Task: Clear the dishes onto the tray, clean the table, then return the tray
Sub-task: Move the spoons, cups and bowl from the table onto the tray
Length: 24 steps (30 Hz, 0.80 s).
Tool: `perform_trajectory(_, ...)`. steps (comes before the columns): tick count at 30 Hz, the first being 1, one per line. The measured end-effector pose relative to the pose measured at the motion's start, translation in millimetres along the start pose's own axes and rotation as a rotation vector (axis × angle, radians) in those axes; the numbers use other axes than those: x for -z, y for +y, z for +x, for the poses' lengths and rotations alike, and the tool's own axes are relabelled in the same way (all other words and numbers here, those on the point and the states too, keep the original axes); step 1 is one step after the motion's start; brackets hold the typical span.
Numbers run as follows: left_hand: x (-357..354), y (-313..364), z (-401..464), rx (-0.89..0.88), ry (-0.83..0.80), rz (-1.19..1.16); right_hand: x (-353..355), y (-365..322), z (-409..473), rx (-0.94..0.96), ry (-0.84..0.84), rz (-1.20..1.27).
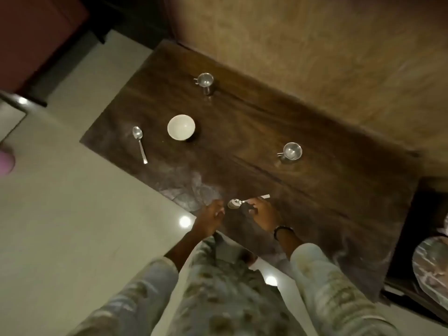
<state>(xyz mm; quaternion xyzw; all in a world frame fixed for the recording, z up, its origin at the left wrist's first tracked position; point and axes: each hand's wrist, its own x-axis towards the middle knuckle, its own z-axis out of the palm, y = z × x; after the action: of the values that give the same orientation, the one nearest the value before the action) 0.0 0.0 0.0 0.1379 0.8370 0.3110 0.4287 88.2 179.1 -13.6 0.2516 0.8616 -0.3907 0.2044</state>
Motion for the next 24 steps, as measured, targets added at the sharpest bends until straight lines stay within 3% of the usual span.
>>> perform_trajectory(6, -0.9, -51.5, 14.4, 0.108, -0.012, -0.097, -26.9, -13.0, 54.7, 0.110, -0.064, -0.144)
perform_trajectory(15, 26.0, -95.7, 31.0, 0.109, 0.051, -0.132, -49.5, -17.5, 109.4, 0.137, -0.207, -0.421)
perform_trajectory(18, 46.2, -102.3, 41.8, 0.134, 0.095, -0.195, -45.0, -29.2, 126.1, 0.073, -0.265, -0.378)
perform_trajectory(24, 122.6, -103.0, 85.7, 0.167, 0.320, -0.369, -31.6, -102.8, 168.0, 0.163, -0.125, 0.026)
